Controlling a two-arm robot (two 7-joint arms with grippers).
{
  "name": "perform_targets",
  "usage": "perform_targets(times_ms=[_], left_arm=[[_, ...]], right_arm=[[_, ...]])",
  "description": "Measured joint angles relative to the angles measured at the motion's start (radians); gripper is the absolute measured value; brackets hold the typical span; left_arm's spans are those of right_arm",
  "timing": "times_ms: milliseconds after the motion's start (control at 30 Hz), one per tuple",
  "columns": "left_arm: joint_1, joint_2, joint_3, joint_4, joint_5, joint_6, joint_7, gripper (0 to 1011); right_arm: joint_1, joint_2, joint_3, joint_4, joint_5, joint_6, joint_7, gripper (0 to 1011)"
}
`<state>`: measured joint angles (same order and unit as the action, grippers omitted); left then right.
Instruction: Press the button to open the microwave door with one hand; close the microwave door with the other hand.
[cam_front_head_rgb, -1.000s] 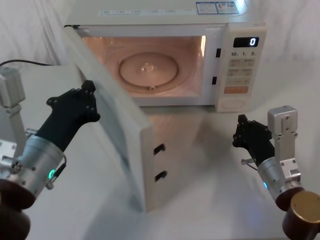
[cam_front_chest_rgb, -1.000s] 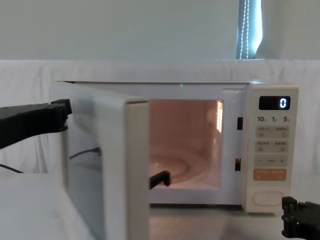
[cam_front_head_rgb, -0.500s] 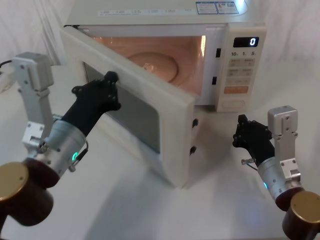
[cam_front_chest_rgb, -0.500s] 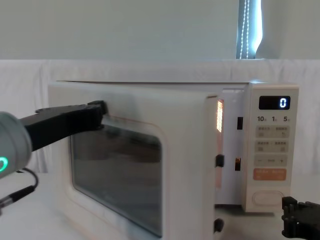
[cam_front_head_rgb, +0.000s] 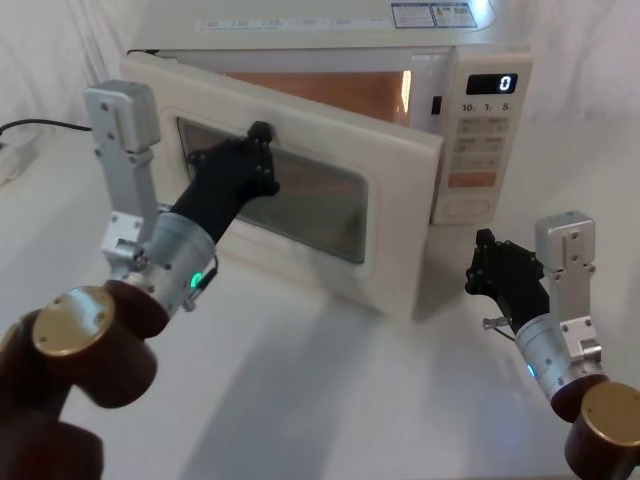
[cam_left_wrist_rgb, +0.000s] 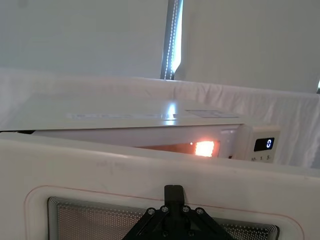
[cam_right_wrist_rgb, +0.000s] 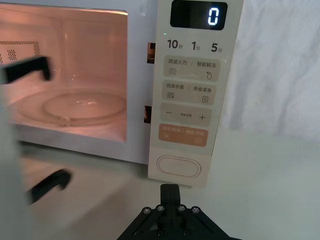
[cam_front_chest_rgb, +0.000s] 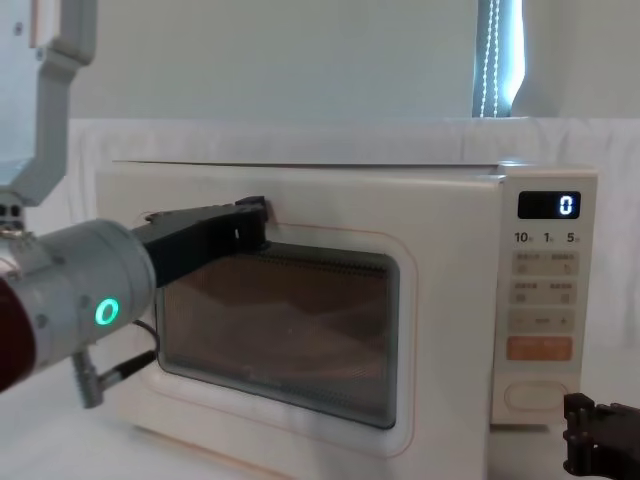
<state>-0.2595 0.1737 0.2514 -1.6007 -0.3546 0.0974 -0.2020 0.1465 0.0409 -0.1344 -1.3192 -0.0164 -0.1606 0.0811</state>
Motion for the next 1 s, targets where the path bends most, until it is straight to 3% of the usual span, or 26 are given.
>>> perform_targets(times_ms=[500,1000], left_arm=[[-0.108,-0.062,0.029,0.171,0.043,-0.065,0.007,0],[-0.174,-0.105,0.037,0.276,0.058,-0.12,-0.013,0]], right_arm=[[0.0,0.0,0.0,0.0,0.0,0.0,0.0,0],[0.0,0.0,0.0,0.0,0.0,0.0,0.0,0]])
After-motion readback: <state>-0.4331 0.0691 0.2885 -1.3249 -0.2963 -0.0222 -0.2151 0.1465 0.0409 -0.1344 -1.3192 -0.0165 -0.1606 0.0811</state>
